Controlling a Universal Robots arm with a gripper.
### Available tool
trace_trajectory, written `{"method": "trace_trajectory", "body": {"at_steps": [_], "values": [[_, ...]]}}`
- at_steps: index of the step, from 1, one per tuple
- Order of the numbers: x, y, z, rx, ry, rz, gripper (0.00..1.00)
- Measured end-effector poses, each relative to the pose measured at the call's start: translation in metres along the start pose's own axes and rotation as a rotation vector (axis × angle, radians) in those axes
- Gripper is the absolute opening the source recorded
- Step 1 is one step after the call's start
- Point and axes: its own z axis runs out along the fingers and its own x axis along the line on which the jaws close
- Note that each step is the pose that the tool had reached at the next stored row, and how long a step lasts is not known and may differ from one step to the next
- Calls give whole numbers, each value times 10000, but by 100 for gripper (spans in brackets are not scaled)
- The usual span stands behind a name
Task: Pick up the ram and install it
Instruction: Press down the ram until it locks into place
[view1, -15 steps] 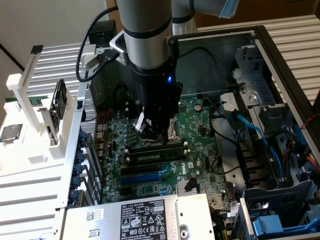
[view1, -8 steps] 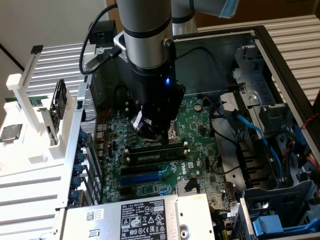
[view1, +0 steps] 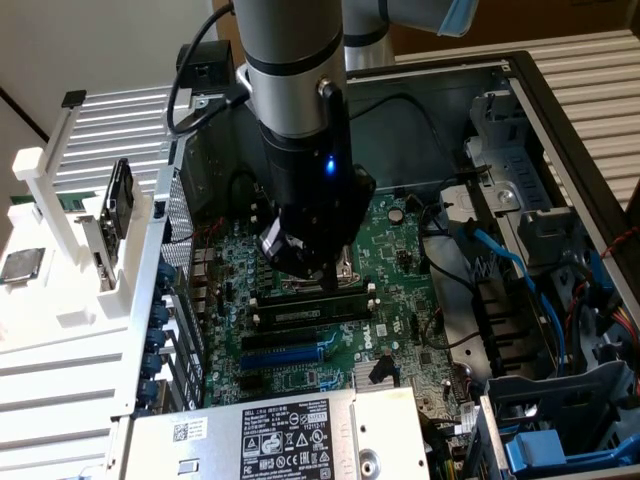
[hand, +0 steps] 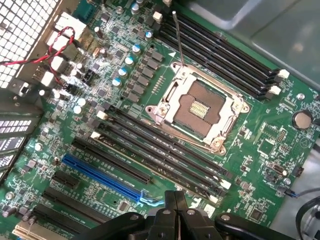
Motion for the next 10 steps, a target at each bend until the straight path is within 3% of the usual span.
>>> {"method": "trace_trajectory", "body": {"at_steps": [10], "values": [[0,0,3,115,23,1397,10]]}}
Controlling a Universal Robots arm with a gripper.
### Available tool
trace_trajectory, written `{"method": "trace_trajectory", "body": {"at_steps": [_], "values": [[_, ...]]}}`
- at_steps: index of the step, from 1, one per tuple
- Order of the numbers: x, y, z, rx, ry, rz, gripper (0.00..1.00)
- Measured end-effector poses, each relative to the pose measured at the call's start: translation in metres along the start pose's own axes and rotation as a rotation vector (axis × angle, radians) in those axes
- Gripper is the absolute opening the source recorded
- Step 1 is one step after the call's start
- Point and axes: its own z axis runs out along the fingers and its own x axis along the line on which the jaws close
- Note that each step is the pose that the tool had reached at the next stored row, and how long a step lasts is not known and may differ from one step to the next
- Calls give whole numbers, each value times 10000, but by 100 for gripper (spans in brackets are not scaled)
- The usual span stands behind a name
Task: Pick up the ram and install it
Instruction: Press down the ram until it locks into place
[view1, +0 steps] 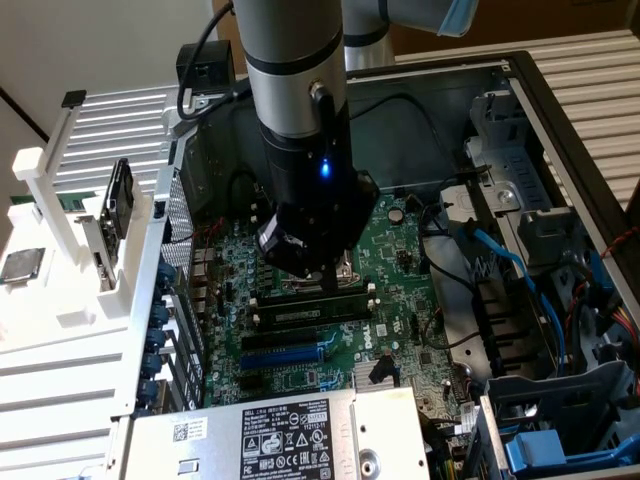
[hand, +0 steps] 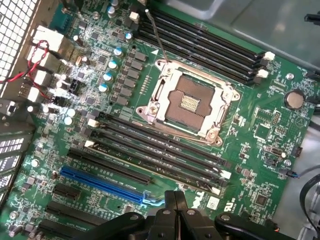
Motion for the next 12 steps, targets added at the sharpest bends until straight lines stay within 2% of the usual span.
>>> {"method": "trace_trajectory", "body": {"at_steps": [4,5,12], "values": [[0,0,1,44,9,549,10],[0,0,2,79,17,968,10],[0,0,5,170,36,2085,10]]}}
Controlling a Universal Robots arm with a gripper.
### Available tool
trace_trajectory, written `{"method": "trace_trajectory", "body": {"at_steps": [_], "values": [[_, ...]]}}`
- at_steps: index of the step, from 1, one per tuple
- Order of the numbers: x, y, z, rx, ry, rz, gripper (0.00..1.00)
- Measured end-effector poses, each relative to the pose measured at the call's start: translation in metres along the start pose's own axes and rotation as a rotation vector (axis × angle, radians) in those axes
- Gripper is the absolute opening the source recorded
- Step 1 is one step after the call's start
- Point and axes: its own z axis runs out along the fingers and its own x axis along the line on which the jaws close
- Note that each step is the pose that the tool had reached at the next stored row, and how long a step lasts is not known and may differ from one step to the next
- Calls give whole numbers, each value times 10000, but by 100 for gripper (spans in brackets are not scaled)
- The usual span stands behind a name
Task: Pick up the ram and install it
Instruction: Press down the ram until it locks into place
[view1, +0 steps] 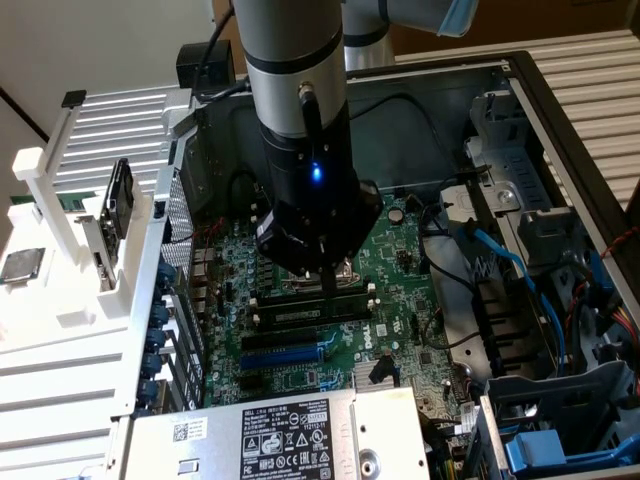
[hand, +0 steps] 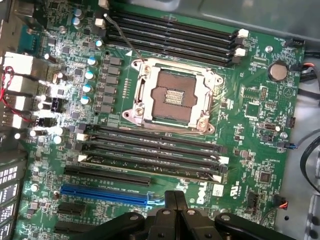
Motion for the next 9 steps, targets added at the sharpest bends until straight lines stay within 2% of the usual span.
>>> {"method": "trace_trajectory", "body": {"at_steps": [9], "values": [[0,0,4,102,24,1257,10]]}}
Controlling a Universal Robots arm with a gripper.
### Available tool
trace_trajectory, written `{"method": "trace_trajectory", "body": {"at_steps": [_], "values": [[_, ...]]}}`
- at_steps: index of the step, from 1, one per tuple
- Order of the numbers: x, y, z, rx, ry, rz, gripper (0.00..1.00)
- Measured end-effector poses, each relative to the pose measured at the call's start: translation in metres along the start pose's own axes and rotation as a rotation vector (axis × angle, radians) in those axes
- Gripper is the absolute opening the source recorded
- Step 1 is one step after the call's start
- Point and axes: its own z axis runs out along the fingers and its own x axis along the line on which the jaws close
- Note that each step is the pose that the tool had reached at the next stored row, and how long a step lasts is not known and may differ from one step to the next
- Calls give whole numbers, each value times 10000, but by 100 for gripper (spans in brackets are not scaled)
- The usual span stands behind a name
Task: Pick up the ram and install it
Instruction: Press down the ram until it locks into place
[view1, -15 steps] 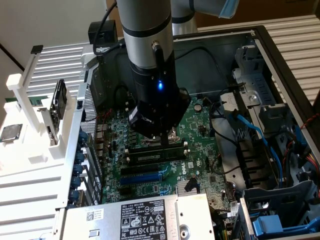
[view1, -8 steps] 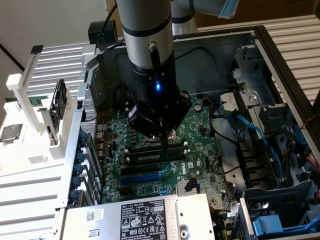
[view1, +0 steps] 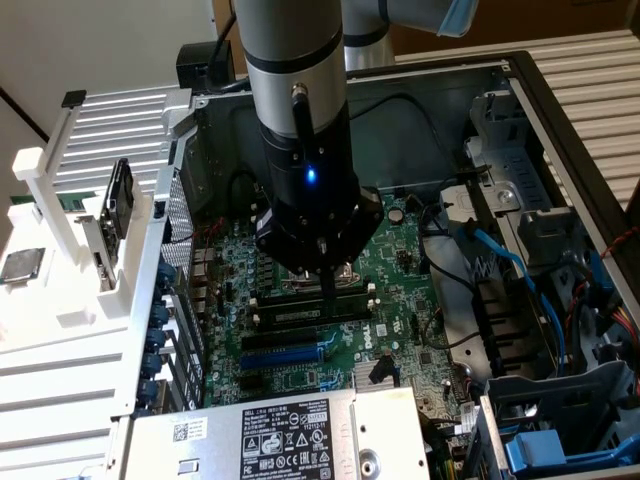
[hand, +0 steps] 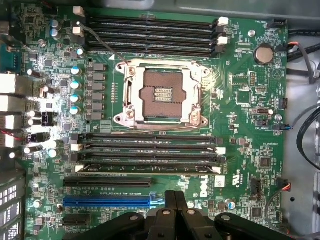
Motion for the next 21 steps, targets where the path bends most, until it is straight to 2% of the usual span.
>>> {"method": "trace_trajectory", "body": {"at_steps": [6,21], "values": [[0,0,1,56,7,678,10],[0,0,1,65,7,791,10]]}}
